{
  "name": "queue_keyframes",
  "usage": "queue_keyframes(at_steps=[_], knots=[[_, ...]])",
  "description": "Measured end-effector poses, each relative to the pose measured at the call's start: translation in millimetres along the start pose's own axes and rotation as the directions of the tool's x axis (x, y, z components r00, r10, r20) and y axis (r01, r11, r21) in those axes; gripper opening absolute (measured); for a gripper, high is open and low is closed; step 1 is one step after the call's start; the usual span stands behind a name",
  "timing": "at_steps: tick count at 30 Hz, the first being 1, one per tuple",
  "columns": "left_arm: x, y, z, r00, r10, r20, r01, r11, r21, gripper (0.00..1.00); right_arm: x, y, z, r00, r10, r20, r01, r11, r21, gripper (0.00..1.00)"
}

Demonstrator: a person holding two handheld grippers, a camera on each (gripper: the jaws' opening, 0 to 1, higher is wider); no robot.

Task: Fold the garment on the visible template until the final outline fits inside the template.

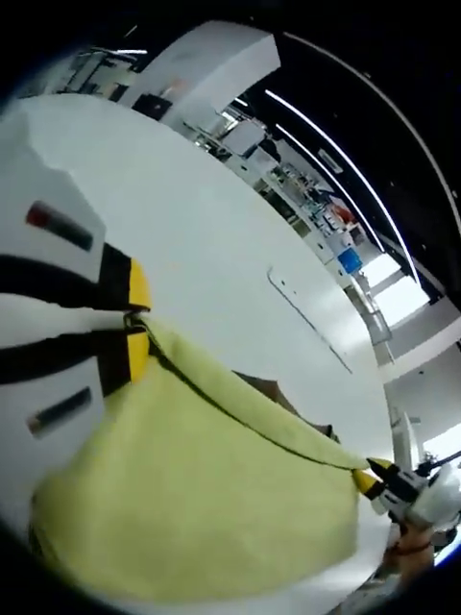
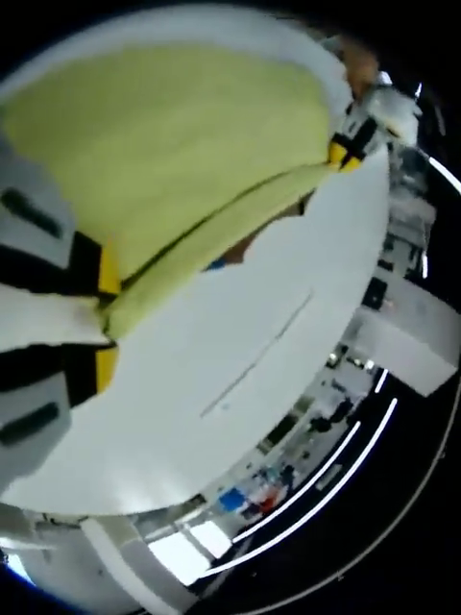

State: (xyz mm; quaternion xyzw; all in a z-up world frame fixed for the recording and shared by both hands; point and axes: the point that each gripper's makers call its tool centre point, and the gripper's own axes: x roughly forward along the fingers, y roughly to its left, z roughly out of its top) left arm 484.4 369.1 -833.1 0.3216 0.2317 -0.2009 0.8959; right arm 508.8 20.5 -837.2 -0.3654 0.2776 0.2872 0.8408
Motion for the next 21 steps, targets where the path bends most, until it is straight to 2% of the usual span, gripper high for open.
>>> queue_keyframes(at_steps=[3,7,10,13,15,17,21], knots=[[-2,0.1,-0.7,1.0,0.0,-0.003,0.0,1.0,-0.013,0.02,1,-1,1.5,1.0,0.002,0.008,-0.002,1.0,0.002,0.05],[-7,2.9,2.6,1.0,0.014,0.008,-0.014,0.999,-0.048,0.01,-3,-5,7.5,1.0,-0.009,0.03,0.009,1.0,0.014,0.01],[-20,8.8,14.9,0.998,0.035,0.043,-0.03,0.994,-0.105,0.01,-11,-11,15.8,0.998,-0.024,0.057,0.022,0.999,0.028,0.0],[-33,13.6,25.0,0.996,0.053,0.066,-0.046,0.993,-0.113,0.01,-23,-17,27.5,0.994,-0.047,0.096,0.042,0.998,0.051,0.0],[-35,18.7,26.6,0.995,0.075,0.067,-0.066,0.99,-0.128,0.0,-21,-19,31.7,0.993,-0.049,0.111,0.038,0.995,0.095,0.0],[-33,22.0,22.7,0.995,0.087,0.042,-0.078,0.98,-0.185,0.0,-13,-19,33.2,0.991,-0.039,0.129,0.02,0.989,0.149,0.0],[-24,24.9,16.2,0.996,0.089,0.029,-0.08,0.969,-0.232,0.01,-3,-15,28.5,0.994,-0.033,0.101,0.015,0.985,0.174,0.0]])
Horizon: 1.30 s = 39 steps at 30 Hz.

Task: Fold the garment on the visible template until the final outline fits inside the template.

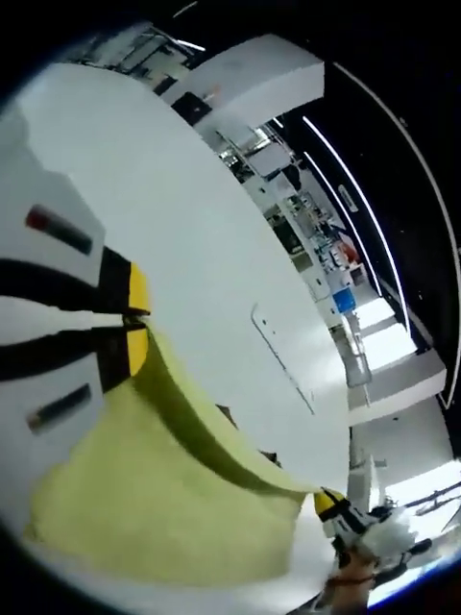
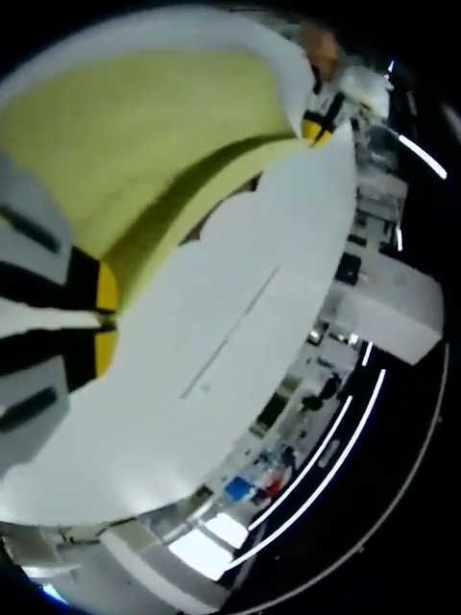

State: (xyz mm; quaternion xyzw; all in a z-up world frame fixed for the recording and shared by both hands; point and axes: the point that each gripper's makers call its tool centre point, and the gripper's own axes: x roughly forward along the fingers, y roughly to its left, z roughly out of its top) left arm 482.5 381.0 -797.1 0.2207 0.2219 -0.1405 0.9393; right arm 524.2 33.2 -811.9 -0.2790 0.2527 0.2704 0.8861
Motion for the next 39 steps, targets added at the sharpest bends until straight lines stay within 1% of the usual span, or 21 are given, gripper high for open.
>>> queue_keyframes(at_steps=[1,4,6,9,12,15,18,20,22,24,27,28,31,33,35,37,39], knots=[[2,-1.6,-2.8,1.0,0.001,-0.016,-0.001,1.0,-0.003,0.01,3,-1,-1.3,1.0,-0.003,0.0,0.003,1.0,0.014,0.0],[12,-2.1,-14.6,0.998,-0.001,-0.06,0.0,1.0,-0.021,0.01,15,-3,-5.6,1.0,-0.005,0.007,0.004,0.991,0.132,0.02],[18,-3.2,-18.3,0.998,0.0,-0.064,-0.002,1.0,-0.026,0.02,20,-7,-7.5,1.0,-0.008,-0.002,0.009,0.987,0.162,0.02],[22,-3.0,-23.8,0.997,0.006,-0.082,-0.012,0.997,-0.078,0.05,27,-9,-7.6,1.0,-0.012,0.004,0.011,0.979,0.203,0.03],[24,4.7,-28.4,0.996,0.029,-0.086,-0.039,0.992,-0.121,0.11,28,-12,-5.6,0.999,-0.033,0.012,0.029,0.971,0.238,0.05],[21,10.4,-26.8,0.997,0.04,-0.066,-0.05,0.985,-0.163,0.24,26,-13,-2.8,0.999,-0.033,0.028,0.023,0.951,0.309,0.14],[16,10.0,-24.1,0.998,0.037,-0.056,-0.046,0.985,-0.165,0.31,22,-11,0.3,0.999,-0.014,0.038,0.0,0.938,0.347,0.27],[12,6.6,-20.5,0.999,0.013,-0.04,-0.02,0.984,-0.178,0.37,20,-7,2.0,0.999,0.008,0.048,-0.026,0.924,0.382,0.37],[8,3.7,-18.0,1.0,-0.011,-0.021,0.006,0.978,-0.209,0.42,16,-5,4.0,0.998,0.036,0.057,-0.056,0.906,0.418,0.46],[3,0.0,-13.8,0.999,-0.031,0.007,0.032,0.972,-0.234,0.47,12,-4,5.7,0.996,0.062,0.071,-0.087,0.891,0.445,0.54],[-8,-7.5,-5.9,0.997,-0.069,0.041,0.078,0.96,-0.271,0.56,-1,6,7.1,0.991,0.107,0.085,-0.134,0.862,0.488,0.66],[-12,-9.8,-4.1,0.996,-0.08,0.048,0.091,0.957,-0.275,0.6,-6,8,7.7,0.989,0.115,0.09,-0.144,0.858,0.493,0.69],[-26,-18.4,1.6,0.991,-0.112,0.075,0.129,0.947,-0.294,0.67,-19,11,7.3,0.986,0.139,0.096,-0.168,0.85,0.498,0.75],[-33,-20.3,0.6,0.989,-0.127,0.072,0.142,0.947,-0.288,0.71,-26,13,6.0,0.984,0.149,0.097,-0.178,0.848,0.499,0.77],[-37,-20.1,-1.2,0.987,-0.139,0.076,0.155,0.947,-0.28,0.78,-35,17,4.6,0.982,0.161,0.099,-0.189,0.848,0.496,0.8],[-48,-30.4,5.4,0.981,-0.168,0.101,0.191,0.938,-0.289,0.83,-41,21,3.5,0.98,0.172,0.102,-0.2,0.843,0.499,0.84],[-56,-36.1,5.5,0.974,-0.194,0.119,0.222,0.928,-0.298,0.86,-49,25,2.5,0.976,0.186,0.113,-0.218,0.838,0.5,0.86]])
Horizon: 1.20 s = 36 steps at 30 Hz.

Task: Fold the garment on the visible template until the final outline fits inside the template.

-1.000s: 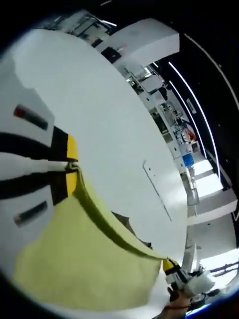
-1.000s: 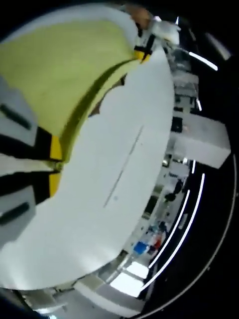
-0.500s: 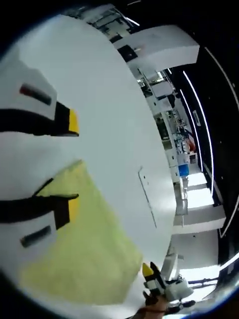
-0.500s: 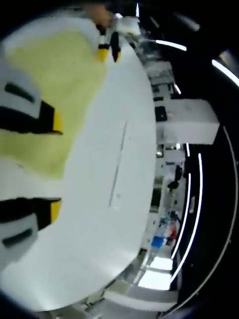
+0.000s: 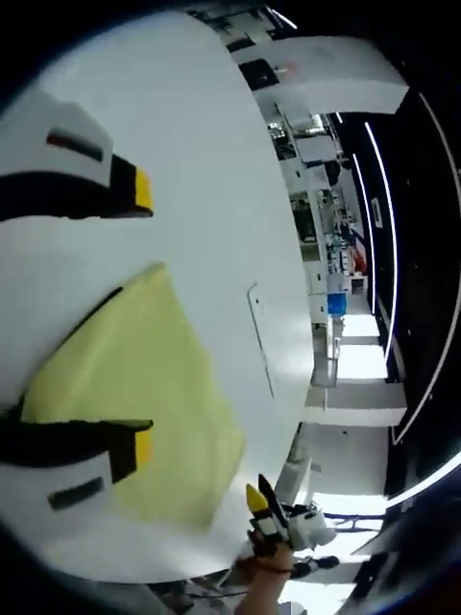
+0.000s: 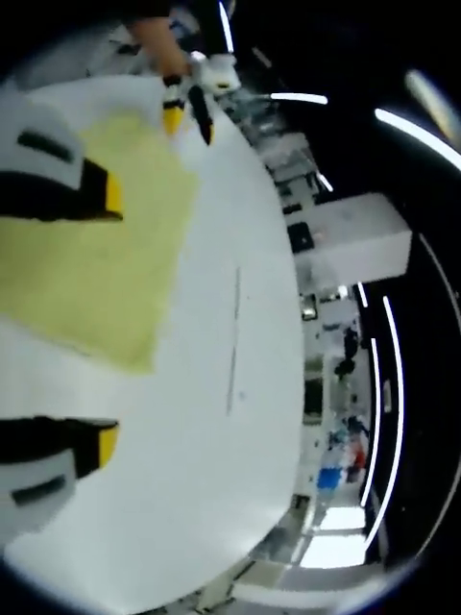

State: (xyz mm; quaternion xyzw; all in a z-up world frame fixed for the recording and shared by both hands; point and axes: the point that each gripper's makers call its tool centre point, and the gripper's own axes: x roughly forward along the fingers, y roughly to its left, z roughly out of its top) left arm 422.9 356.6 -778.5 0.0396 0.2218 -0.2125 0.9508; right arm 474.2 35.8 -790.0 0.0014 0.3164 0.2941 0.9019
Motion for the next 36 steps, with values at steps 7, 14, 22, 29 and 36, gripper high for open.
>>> queue_keyframes(at_steps=[7,14,22,29,36], knots=[[-20,-31.5,-5.9,0.996,-0.088,-0.002,0.088,0.996,0.017,0.94,-26,17,-24.7,0.996,0.062,-0.066,-0.065,0.997,-0.038,0.88],[-38,-46.9,-17.2,0.996,-0.088,-0.015,0.089,0.996,0.01,0.96,-48,30,-35.8,0.993,0.091,-0.075,-0.093,0.995,-0.029,0.84],[-55,-57.6,-30.8,0.997,-0.058,-0.043,0.059,0.998,0.032,0.89,-60,37,-55.3,0.994,0.09,-0.064,-0.091,0.995,-0.028,0.81],[-67,-54.8,-43.1,0.998,-0.017,-0.056,0.018,0.999,0.03,0.73,-70,39,-74.6,0.995,0.075,-0.071,-0.077,0.997,-0.017,0.75],[-73,-52.1,-58.4,0.997,0.037,-0.07,-0.038,0.999,-0.01,0.49,-75,40,-93.4,0.998,0.044,-0.055,-0.045,0.999,-0.028,0.54]])
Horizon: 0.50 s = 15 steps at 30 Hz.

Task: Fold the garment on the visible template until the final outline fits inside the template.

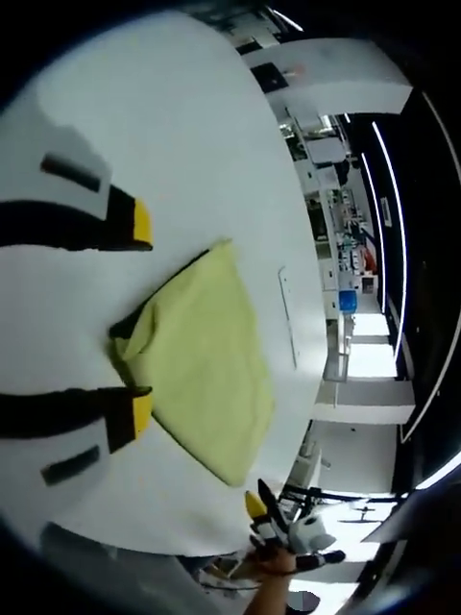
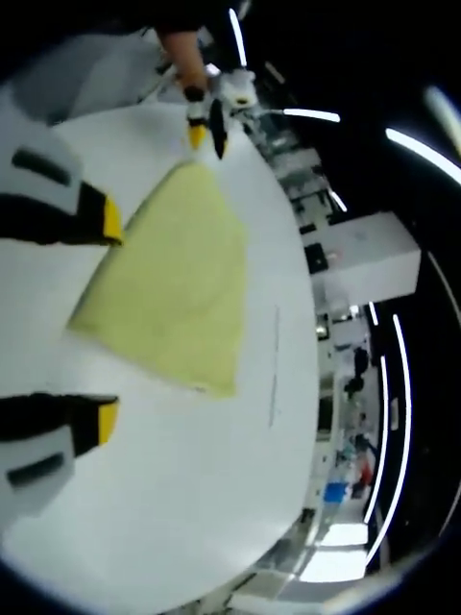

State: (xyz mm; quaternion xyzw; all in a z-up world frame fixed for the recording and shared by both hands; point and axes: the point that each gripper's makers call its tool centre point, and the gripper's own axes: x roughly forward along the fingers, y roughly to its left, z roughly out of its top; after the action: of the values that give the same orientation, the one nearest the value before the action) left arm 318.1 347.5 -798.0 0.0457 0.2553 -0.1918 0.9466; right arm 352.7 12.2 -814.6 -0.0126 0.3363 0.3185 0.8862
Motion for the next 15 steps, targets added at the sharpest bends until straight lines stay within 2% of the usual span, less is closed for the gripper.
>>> queue_keyframes(at_steps=[4,6,11,15], knots=[[0,-8.5,-8.6,1.0,-0.013,-0.011,0.013,0.998,-0.054,0.38,0,0,-8.0,1.0,-0.021,0.005,0.021,1.0,0.002,0.47],[0,-13.0,-13.5,0.999,-0.019,-0.028,0.016,0.994,-0.104,0.29,1,0,-10.3,1.0,-0.024,0.011,0.024,1.0,0.0,0.4],[1,-16.3,-14.3,1.0,-0.01,-0.024,0.007,0.994,-0.113,0.18,1,0,-18.0,0.999,-0.049,-0.002,0.048,0.998,-0.032,0.31],[1,-19.9,-15.7,1.0,-0.01,-0.027,0.006,0.991,-0.137,0.1,4,-1,-21.1,0.999,-0.05,0.004,0.05,0.999,-0.012,0.24]])
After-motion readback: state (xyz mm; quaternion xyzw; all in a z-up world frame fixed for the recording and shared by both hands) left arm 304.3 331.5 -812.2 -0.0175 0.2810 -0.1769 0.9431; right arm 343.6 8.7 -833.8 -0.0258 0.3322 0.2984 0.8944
